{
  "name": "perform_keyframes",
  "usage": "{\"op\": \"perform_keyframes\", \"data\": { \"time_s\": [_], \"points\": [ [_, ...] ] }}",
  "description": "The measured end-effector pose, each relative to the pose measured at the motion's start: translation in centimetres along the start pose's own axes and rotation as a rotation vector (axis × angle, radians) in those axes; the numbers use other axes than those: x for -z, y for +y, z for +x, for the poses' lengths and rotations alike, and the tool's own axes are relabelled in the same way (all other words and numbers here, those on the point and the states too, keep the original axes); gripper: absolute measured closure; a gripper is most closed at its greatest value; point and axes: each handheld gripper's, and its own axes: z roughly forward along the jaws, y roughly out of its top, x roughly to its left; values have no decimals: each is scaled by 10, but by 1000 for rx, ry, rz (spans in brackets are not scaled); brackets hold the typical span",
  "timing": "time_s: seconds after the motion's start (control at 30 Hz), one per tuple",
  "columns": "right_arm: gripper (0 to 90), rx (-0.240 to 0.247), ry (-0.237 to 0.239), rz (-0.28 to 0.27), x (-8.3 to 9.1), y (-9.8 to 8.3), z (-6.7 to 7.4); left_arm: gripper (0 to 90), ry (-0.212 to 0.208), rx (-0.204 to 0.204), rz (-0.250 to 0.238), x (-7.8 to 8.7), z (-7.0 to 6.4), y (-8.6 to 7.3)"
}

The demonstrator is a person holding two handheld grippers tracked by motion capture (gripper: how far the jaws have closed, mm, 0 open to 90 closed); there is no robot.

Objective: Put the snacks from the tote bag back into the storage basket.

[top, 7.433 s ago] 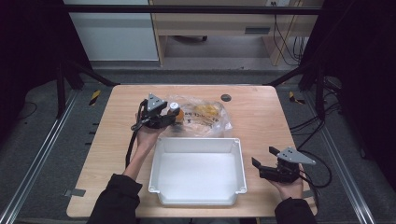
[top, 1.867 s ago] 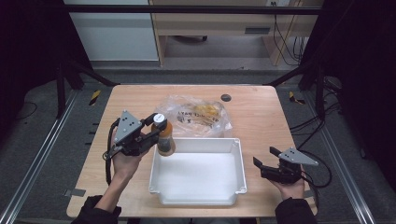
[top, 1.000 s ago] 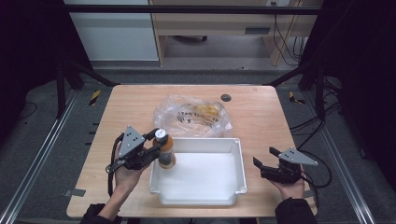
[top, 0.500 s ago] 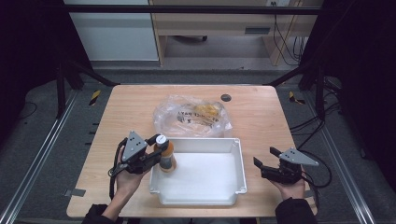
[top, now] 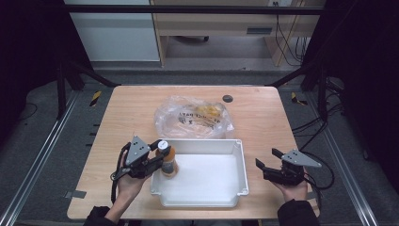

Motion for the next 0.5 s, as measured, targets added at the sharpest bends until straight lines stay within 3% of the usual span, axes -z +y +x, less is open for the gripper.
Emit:
{"op": "perform_keyframes", "data": {
  "time_s": [0.5],
  "points": [
    [229,-3,0,-1,0,0,0,589,2,5,17,-2,0,-5]
  ]
}}
